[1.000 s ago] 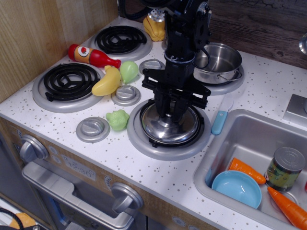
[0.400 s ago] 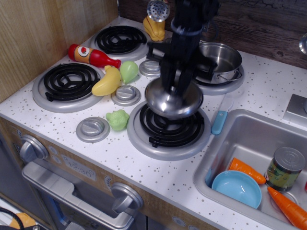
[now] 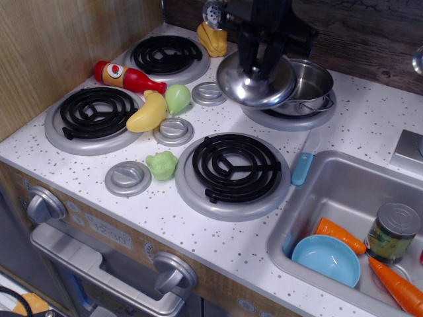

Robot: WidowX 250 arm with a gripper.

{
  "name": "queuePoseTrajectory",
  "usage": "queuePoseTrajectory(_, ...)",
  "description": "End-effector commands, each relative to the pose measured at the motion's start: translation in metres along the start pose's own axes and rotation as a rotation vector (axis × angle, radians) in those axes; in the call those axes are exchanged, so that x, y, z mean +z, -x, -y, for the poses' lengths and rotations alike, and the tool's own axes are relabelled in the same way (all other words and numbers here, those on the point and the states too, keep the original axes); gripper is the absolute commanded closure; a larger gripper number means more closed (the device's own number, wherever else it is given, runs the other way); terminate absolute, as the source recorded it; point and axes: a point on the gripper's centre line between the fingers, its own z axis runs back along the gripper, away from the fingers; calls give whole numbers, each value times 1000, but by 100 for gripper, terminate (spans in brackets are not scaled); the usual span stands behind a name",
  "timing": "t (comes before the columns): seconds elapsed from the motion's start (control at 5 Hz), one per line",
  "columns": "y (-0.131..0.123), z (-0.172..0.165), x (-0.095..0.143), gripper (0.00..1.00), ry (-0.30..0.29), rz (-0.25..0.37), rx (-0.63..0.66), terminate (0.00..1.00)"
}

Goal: Put lid on pot or pan

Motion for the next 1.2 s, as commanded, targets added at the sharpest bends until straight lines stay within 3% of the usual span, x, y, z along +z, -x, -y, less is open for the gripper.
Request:
queuePoseTrajectory(0.0,-29,2,2,100,46,128,-23,0)
queuePoseTrajectory(0.4,-49,10,-6,100,64,221,-44,0)
queuePoseTrajectory(0.8,-69,15,-17,100,103,271,-87,0)
queuePoseTrajectory(1.0,-74,18,-19,0,122,297,-116,0)
